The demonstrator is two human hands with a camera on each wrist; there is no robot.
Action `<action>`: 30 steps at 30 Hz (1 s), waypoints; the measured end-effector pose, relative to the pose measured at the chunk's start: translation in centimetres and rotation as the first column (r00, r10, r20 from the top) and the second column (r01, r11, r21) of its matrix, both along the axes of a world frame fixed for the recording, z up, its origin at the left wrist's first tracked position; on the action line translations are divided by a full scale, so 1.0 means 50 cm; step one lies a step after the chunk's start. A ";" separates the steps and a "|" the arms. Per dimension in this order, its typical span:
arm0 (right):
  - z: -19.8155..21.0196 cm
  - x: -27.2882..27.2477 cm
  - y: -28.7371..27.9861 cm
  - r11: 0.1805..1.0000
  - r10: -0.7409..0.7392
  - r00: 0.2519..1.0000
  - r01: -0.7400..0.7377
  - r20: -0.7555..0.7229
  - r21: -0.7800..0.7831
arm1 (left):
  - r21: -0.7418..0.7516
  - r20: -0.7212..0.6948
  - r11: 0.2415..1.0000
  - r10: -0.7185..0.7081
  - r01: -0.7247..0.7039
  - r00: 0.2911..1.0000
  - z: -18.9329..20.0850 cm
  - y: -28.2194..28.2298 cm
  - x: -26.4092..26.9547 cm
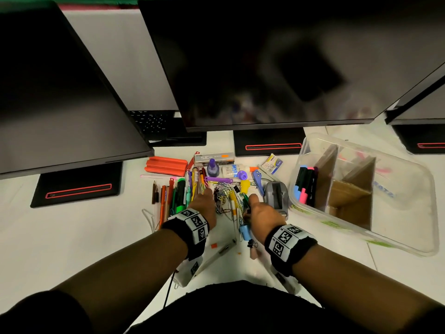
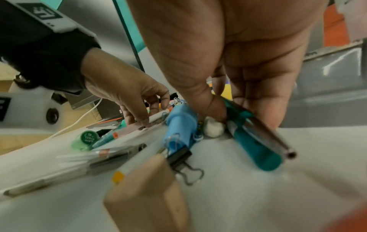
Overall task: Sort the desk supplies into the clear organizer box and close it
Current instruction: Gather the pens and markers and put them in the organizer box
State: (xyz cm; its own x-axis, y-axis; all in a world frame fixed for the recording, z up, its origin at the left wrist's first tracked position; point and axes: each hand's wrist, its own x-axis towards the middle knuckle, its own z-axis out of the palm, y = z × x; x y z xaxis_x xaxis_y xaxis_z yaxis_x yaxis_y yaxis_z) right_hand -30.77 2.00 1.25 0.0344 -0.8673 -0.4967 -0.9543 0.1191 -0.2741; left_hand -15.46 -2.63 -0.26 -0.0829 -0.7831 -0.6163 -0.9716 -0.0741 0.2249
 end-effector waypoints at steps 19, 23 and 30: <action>-0.020 0.016 -0.014 0.999 -0.040 0.997 0.041 -0.067 0.013 | -0.043 -0.063 0.986 0.158 -0.161 0.985 0.030 -0.013 0.112; -0.023 0.018 -0.020 0.999 -0.038 0.996 0.039 -0.075 0.007 | -0.122 -0.047 0.967 0.218 -0.223 0.975 0.027 -0.018 0.144; 0.000 0.034 -0.022 0.987 -0.119 0.993 0.119 0.009 -0.107 | -0.105 -0.062 0.892 0.435 -0.439 0.898 0.004 -0.015 0.199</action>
State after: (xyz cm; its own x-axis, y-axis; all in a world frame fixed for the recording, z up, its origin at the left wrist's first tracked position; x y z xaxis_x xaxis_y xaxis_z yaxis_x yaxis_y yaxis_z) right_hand -29.07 0.91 1.24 -0.0710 -0.9134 -0.4009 -0.9343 0.2016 -0.2939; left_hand -5.53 -3.39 -0.04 0.2638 -0.8095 -0.5246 -0.8381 -0.4615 0.2907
